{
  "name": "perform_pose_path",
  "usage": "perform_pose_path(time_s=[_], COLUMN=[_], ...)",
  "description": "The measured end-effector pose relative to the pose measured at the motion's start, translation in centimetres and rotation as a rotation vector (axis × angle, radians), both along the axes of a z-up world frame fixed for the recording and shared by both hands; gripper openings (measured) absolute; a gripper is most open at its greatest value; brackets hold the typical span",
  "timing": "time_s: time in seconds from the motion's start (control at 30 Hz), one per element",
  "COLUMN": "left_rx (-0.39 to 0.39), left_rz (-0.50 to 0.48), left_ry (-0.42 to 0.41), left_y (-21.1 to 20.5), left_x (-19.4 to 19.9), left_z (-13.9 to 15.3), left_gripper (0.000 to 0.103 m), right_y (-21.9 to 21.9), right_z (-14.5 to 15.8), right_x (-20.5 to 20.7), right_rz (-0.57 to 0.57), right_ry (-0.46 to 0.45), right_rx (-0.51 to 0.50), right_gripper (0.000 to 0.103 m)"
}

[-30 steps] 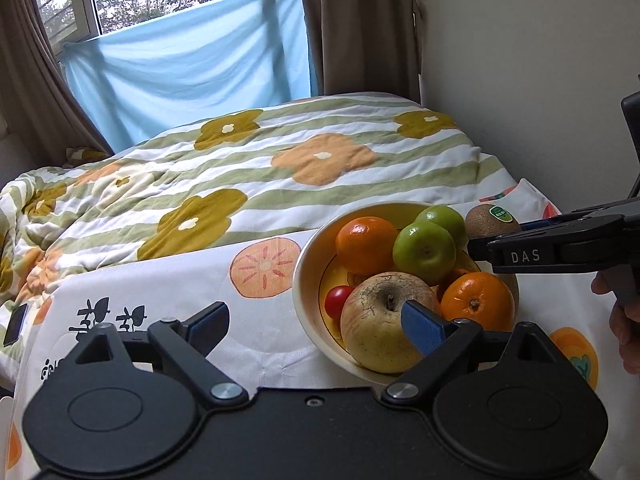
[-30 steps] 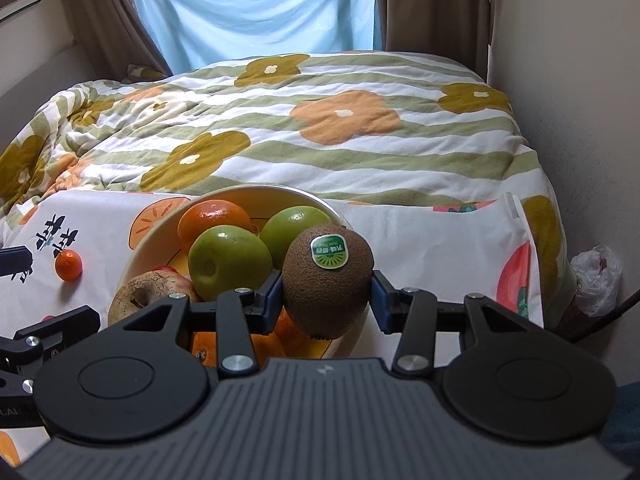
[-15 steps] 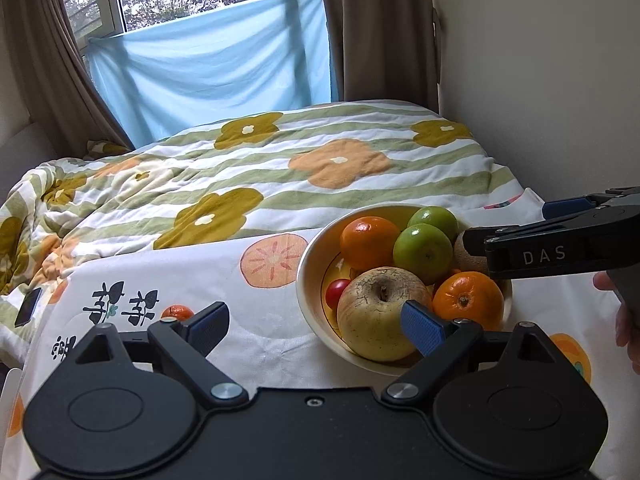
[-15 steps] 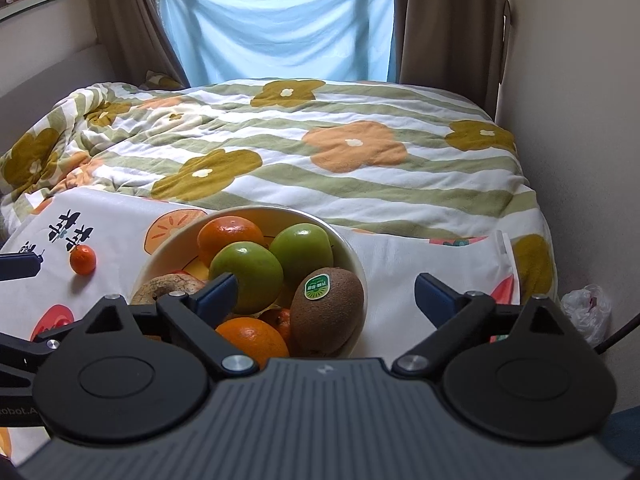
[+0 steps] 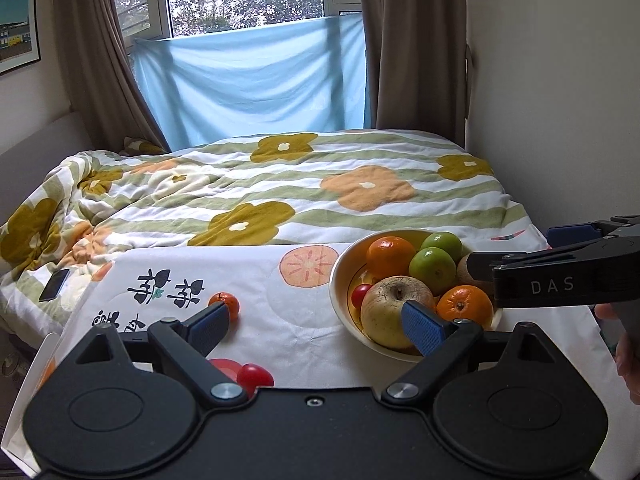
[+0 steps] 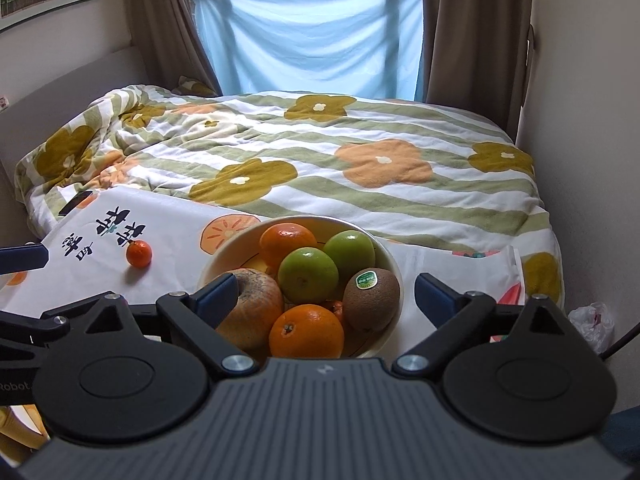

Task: Organize fruits
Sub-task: 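Pull both tools back toward the tangerine and red tomato, then grasp the small tangerine with the left gripper while the right grasps the red tomato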

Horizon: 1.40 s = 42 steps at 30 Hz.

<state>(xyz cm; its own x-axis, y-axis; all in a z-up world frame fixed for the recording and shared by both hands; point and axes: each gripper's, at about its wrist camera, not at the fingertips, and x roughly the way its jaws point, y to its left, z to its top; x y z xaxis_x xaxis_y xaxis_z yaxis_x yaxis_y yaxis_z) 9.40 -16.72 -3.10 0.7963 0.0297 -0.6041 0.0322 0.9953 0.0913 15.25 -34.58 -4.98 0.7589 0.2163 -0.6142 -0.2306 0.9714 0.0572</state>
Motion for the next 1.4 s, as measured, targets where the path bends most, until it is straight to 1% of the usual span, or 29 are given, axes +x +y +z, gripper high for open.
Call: perform_pose_path(time_s=[0.13, 0.2, 0.27, 0.43, 0.6, 0.77, 0.9, 1.07, 1.23, 1.33, 1.4], left_rx=[0.011, 0.016, 0.015, 0.028, 0.025, 0.029, 0.037, 0.038, 0.060, 0.061, 0.065], left_rz=[0.037, 0.055, 0.074, 0.109, 0.114, 0.097, 0.067, -0.008, -0.120, -0.215, -0.268], left_ry=[-0.015, -0.018, -0.021, -0.011, 0.007, 0.020, 0.033, 0.054, 0.069, 0.081, 0.095], left_y=[1.3, 2.2, 3.3, 6.1, 9.1, 11.8, 13.9, 16.2, 17.5, 17.9, 17.9], left_x=[-1.2, -1.6, -2.1, -2.6, -2.4, -1.7, -0.7, 1.4, 4.3, 6.2, 7.3], left_z=[0.8, 1.0, 1.2, 1.2, 0.9, 0.5, 0.0, -1.2, -3.0, -4.2, -5.2], left_gripper=[0.096, 0.100, 0.102, 0.102, 0.102, 0.102, 0.102, 0.102, 0.101, 0.101, 0.097], right_y=[1.1, 1.8, 2.7, 4.8, 7.0, 9.5, 12.1, 15.1, 17.8, 19.1, 19.9], right_z=[0.9, 1.2, 1.4, 1.7, 1.5, 0.9, 0.1, -1.2, -3.1, -4.6, -5.6], right_x=[-1.1, -1.6, -2.0, -2.7, -3.0, -3.1, -3.2, -3.0, -2.6, -2.2, -1.8], right_rz=[0.038, 0.056, 0.068, 0.087, 0.082, 0.073, 0.063, 0.047, 0.003, -0.032, -0.061], right_ry=[0.006, 0.004, -0.002, 0.000, 0.013, 0.040, 0.067, 0.094, 0.121, 0.128, 0.141], right_rx=[0.013, 0.015, 0.014, 0.027, 0.025, 0.029, 0.027, 0.026, 0.032, 0.030, 0.031], right_gripper=[0.103, 0.103, 0.103, 0.103, 0.103, 0.103, 0.103, 0.103, 0.103, 0.103, 0.103])
